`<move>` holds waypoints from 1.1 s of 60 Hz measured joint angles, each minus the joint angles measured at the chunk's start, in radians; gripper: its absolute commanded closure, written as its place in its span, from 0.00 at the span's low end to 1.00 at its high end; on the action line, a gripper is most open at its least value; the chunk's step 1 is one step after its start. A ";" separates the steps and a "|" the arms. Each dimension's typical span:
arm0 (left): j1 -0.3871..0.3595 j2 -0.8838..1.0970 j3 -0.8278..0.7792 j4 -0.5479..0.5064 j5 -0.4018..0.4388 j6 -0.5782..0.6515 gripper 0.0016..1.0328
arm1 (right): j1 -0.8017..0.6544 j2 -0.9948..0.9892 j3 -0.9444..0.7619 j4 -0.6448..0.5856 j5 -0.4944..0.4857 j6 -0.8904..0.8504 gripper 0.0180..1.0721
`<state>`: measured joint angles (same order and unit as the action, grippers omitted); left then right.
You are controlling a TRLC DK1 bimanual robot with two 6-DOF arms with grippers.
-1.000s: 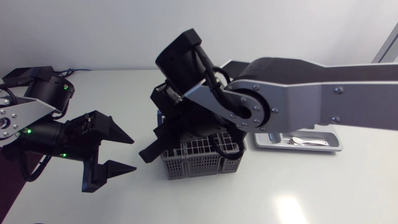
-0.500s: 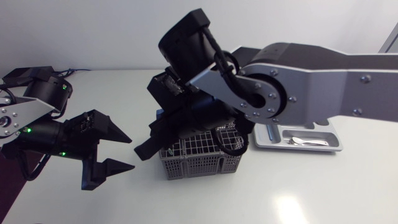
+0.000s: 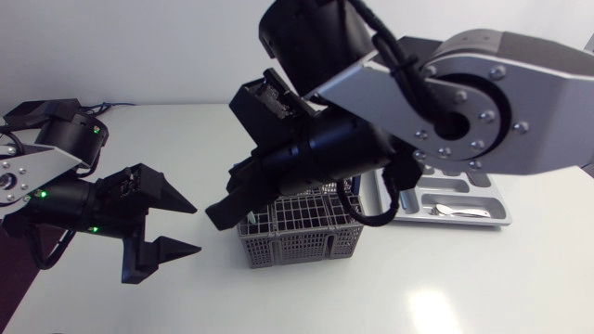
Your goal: Unload the cutlery basket into the drawer organizer.
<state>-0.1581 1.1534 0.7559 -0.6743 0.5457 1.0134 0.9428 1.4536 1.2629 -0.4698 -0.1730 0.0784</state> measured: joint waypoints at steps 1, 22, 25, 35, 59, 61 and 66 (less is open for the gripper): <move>0.000 0.000 0.000 0.000 0.000 0.000 0.05 | -0.001 -0.003 0.000 -0.002 -0.002 0.000 0.92; 0.000 0.000 0.000 0.000 0.000 0.000 0.04 | -0.100 -0.164 0.061 -0.191 -0.056 -0.020 0.92; 0.000 0.000 0.000 0.000 0.000 0.000 0.05 | -0.132 -0.206 0.072 -0.224 -0.060 -0.031 0.92; 0.000 0.000 0.000 0.000 0.000 0.000 0.04 | -0.283 -0.336 0.075 -0.338 -0.063 -0.069 0.92; 0.000 0.000 0.000 0.000 0.000 0.000 0.04 | -0.733 -0.419 -0.063 -0.428 -0.056 -0.210 0.92; 0.000 0.000 0.000 0.000 0.000 0.000 0.04 | -0.765 -0.417 -0.087 -0.408 -0.040 -0.223 0.92; 0.000 0.000 0.000 0.000 0.000 0.000 0.04 | -0.823 -0.399 -0.144 -0.345 0.003 -0.249 0.92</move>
<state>-0.1581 1.1534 0.7559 -0.6746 0.5453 1.0134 0.1196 1.0542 1.1191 -0.8150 -0.1699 -0.1703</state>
